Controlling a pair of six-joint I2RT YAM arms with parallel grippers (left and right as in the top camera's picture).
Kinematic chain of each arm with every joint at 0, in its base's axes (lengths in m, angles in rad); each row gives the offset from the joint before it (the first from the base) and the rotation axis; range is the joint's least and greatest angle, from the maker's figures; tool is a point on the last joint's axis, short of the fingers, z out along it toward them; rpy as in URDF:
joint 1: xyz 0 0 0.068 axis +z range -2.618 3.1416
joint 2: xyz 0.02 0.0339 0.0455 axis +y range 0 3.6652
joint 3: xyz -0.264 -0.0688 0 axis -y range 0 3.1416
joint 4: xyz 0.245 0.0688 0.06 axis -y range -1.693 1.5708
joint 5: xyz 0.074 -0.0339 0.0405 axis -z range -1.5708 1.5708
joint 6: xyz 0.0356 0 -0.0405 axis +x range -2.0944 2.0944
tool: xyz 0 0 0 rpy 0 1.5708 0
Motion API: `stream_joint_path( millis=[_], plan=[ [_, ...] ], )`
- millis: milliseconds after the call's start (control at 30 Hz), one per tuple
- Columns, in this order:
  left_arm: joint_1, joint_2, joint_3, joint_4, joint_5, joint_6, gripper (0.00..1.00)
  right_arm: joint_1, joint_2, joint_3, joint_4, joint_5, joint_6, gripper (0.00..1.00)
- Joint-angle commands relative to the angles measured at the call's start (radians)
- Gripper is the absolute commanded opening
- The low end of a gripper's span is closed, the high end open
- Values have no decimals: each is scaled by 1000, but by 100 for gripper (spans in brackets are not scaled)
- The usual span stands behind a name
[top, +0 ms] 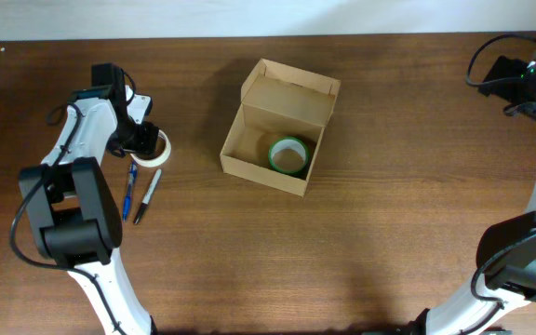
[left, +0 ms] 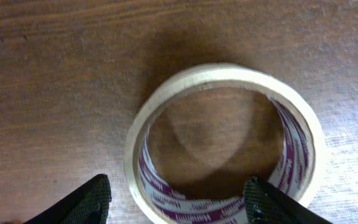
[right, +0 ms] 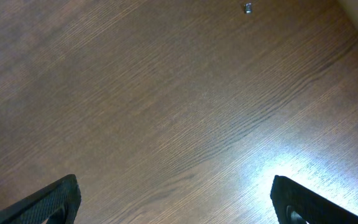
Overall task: Pack container
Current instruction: 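Move the left gripper back and grasp the white tape roll, then carry the white tape roll into the box beside the green tape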
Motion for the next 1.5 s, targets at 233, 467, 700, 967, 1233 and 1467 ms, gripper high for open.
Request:
stream_joint_path(
  millis=[233, 467, 700, 967, 1233, 1467],
  plan=[
    [64, 51, 11, 26, 8, 16, 66, -3, -8, 18, 0, 9, -3, 99],
    [94, 53, 10, 26, 46, 16, 52, -3, -8, 18, 0, 9, -3, 99],
    [93, 89, 10, 16, 79, 16, 47, -3, -8, 18, 0, 9, -3, 99],
    [93, 120, 16, -2, 82, 16, 6, -3, -8, 18, 0, 9, -3, 99],
    [71, 120, 244, -209, 158, 8, 2, -3, -8, 18, 0, 9, -3, 99],
    [29, 120, 666, -428, 185, -15, 2, -3, -8, 18, 0, 9, -3, 100]
  ],
)
